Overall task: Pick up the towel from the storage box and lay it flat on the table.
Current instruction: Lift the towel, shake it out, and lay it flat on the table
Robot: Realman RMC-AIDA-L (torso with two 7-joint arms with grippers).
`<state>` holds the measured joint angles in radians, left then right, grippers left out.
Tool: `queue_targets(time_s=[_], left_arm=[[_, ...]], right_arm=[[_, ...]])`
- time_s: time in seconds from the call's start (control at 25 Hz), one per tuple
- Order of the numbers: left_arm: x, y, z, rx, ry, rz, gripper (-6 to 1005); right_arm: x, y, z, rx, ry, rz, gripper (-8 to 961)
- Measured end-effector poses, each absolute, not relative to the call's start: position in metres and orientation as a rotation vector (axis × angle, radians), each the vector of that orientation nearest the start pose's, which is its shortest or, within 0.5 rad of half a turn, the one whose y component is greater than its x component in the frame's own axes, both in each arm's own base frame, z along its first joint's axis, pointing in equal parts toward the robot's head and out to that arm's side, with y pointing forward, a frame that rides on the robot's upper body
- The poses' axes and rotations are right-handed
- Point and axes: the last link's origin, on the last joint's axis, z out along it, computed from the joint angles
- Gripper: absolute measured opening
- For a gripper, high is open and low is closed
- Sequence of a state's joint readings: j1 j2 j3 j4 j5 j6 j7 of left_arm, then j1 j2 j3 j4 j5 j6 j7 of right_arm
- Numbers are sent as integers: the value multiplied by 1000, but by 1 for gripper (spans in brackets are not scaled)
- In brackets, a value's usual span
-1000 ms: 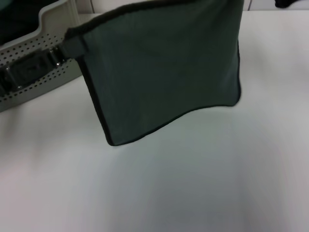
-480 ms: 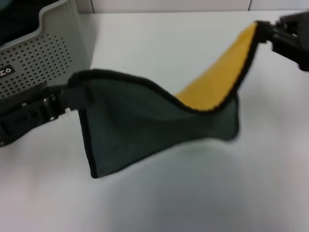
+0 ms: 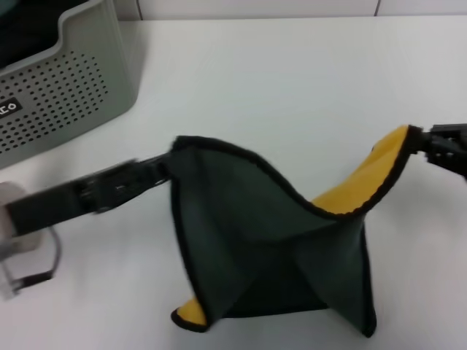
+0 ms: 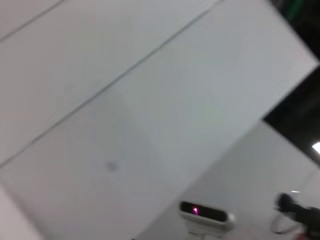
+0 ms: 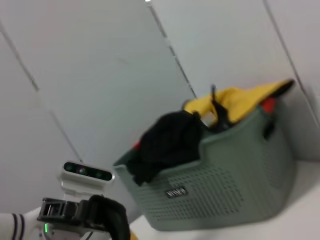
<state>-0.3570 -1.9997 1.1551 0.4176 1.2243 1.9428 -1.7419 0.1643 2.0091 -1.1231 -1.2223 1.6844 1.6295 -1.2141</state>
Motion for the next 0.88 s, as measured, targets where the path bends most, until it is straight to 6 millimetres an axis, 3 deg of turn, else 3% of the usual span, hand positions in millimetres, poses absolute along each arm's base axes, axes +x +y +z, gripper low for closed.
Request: queue_targets(time_s=[0.24, 0.36, 0.52, 0.88], left_arm=[[-253, 283, -22, -2497, -1381, -1432, 27], [-262, 298, -25, -2403, -1351, -1345, 28], [-273, 313, -25, -2308, -1339, -1250, 29], [-273, 349, -27, -2256, -1243, -1070, 31]], right_arm=[[249, 313, 29, -2613, 883, 858, 3], [258, 334, 14, -2535, 872, 791, 3], [258, 363, -2, -2473, 848, 694, 3], [240, 397, -20, -2433, 740, 545, 9]])
